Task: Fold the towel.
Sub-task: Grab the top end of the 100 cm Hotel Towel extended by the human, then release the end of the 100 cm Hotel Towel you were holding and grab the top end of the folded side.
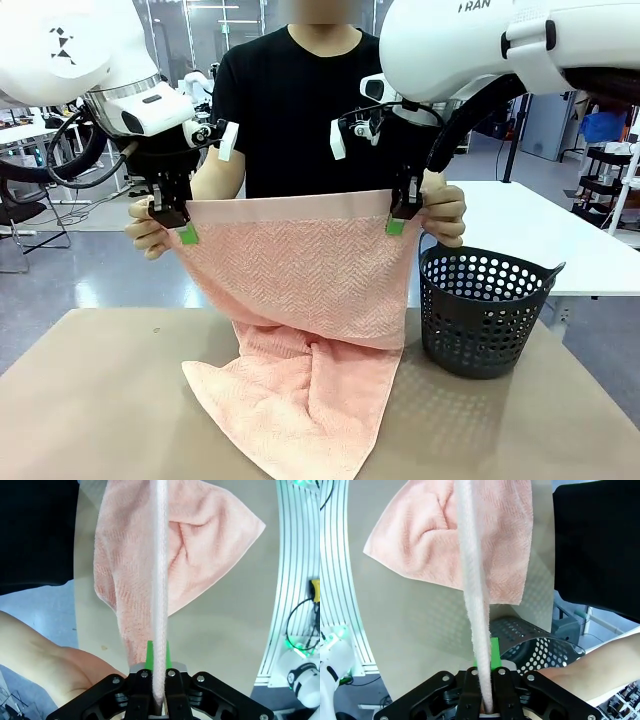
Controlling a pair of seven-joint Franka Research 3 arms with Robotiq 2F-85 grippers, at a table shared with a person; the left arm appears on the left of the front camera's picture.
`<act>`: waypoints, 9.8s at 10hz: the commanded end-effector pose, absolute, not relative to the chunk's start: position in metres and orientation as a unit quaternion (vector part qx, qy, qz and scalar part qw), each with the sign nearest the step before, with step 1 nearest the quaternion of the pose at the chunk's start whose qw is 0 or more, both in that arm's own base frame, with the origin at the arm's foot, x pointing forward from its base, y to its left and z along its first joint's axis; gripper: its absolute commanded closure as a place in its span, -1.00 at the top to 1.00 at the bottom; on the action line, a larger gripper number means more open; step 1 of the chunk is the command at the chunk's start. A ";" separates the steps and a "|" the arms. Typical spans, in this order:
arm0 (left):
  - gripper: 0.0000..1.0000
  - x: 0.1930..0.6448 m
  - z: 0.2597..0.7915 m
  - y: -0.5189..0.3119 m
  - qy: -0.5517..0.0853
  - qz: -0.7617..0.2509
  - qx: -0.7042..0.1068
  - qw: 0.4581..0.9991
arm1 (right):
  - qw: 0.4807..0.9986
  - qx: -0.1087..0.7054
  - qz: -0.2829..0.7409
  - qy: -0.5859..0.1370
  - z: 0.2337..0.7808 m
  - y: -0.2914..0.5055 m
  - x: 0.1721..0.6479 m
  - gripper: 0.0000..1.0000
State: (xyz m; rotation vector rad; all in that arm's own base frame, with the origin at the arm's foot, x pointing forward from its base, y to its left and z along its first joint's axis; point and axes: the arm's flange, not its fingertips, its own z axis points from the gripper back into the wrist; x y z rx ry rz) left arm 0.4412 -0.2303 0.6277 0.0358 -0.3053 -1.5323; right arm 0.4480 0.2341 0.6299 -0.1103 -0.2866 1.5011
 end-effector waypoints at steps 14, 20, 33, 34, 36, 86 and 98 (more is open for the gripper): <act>-1.00 0.441 0.630 -0.231 -0.137 -0.688 0.024 0.712 | 0.717 -0.059 0.682 -0.129 0.631 0.234 0.448 -1.00; -1.00 0.441 0.630 -0.231 -0.137 -0.688 0.024 0.712 | 0.717 -0.059 0.682 -0.129 0.631 0.234 0.448 -1.00; -1.00 0.441 0.630 -0.231 -0.137 -0.688 0.024 0.712 | 0.717 -0.059 0.682 -0.129 0.631 0.234 0.448 -1.00; -1.00 0.441 0.630 -0.231 -0.137 -0.688 0.024 0.712 | 0.717 -0.059 0.682 -0.129 0.631 0.234 0.448 -1.00; -1.00 0.441 0.630 -0.231 -0.137 -0.688 0.024 0.712 | 0.717 -0.059 0.682 -0.129 0.631 0.234 0.448 -1.00; 1.00 0.370 0.718 -0.224 -0.305 -0.678 0.099 0.661 | 0.648 -0.092 0.705 -0.274 0.710 0.215 0.375 1.00; 1.00 0.440 0.686 -0.236 -0.200 -0.692 0.053 0.691 | 0.686 -0.069 0.696 -0.200 0.690 0.237 0.442 1.00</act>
